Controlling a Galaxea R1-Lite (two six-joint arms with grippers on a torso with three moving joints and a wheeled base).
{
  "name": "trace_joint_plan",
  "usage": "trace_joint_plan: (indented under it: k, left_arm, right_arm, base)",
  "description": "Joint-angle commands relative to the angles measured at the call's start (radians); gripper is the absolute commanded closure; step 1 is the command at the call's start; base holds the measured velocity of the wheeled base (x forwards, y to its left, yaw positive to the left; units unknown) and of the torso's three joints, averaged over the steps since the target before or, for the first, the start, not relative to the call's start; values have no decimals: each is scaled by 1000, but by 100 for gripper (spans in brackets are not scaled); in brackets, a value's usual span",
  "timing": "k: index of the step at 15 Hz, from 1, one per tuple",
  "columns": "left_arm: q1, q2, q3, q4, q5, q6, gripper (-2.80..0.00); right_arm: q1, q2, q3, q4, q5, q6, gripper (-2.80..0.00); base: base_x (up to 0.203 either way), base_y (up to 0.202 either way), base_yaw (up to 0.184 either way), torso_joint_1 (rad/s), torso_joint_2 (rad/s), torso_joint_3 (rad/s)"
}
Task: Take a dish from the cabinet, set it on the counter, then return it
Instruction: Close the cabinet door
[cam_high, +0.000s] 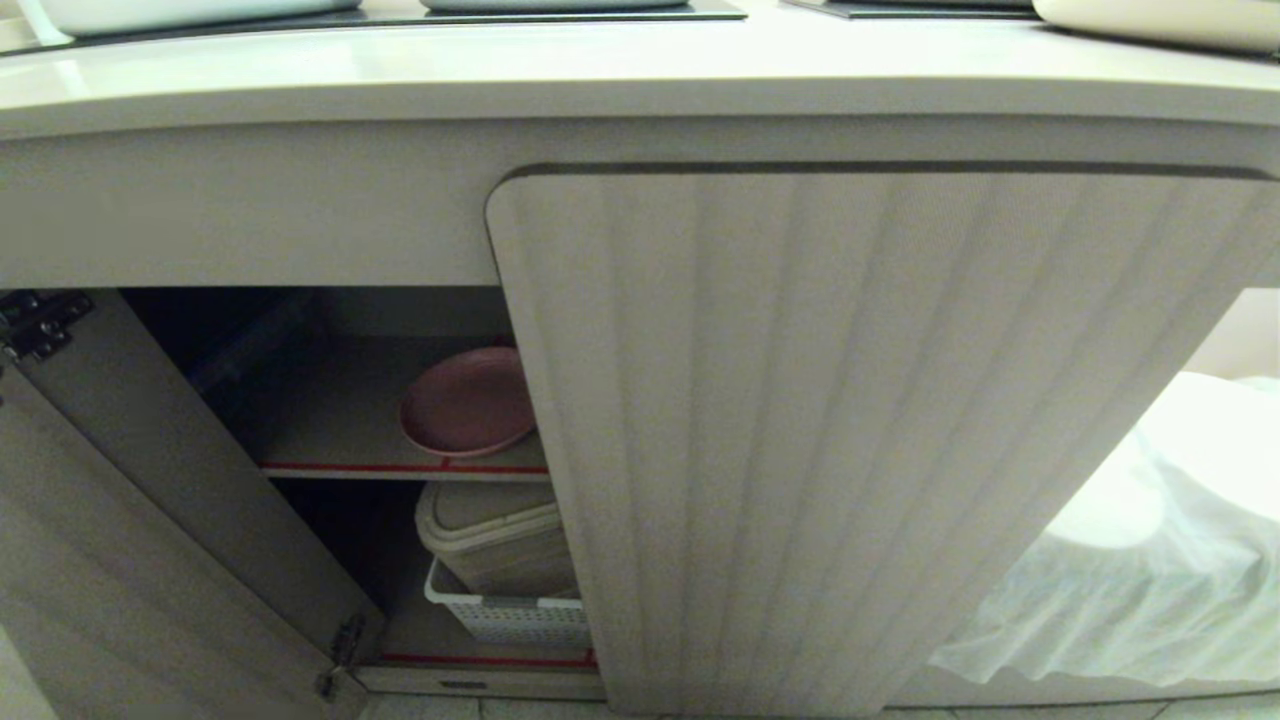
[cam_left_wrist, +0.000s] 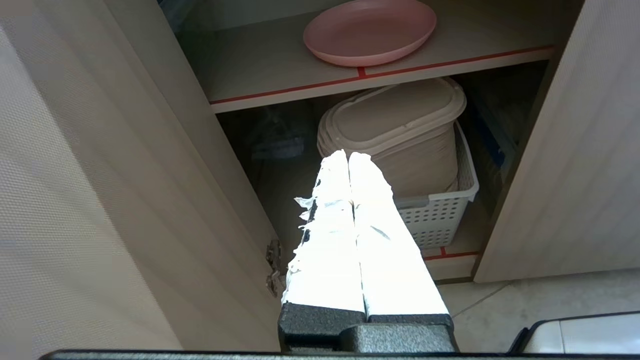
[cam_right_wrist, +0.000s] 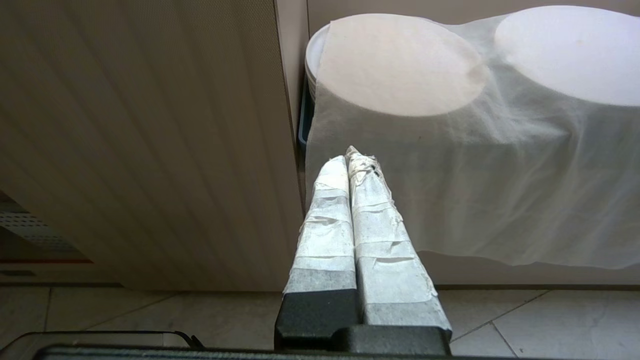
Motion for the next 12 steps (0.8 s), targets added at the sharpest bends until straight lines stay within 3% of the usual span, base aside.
trace_joint_plan:
  k: [1, 12]
  left_arm:
    - [0, -2, 0, -1, 0, 4, 0]
    - [0, -2, 0, 1, 1, -4, 0]
  right_arm:
    - [0, 0, 0, -1, 0, 0, 0]
    - [0, 0, 0, -1, 0, 0, 0]
  base:
    - [0, 0, 0, 0, 0, 0]
    - [0, 0, 0, 0, 0, 0]
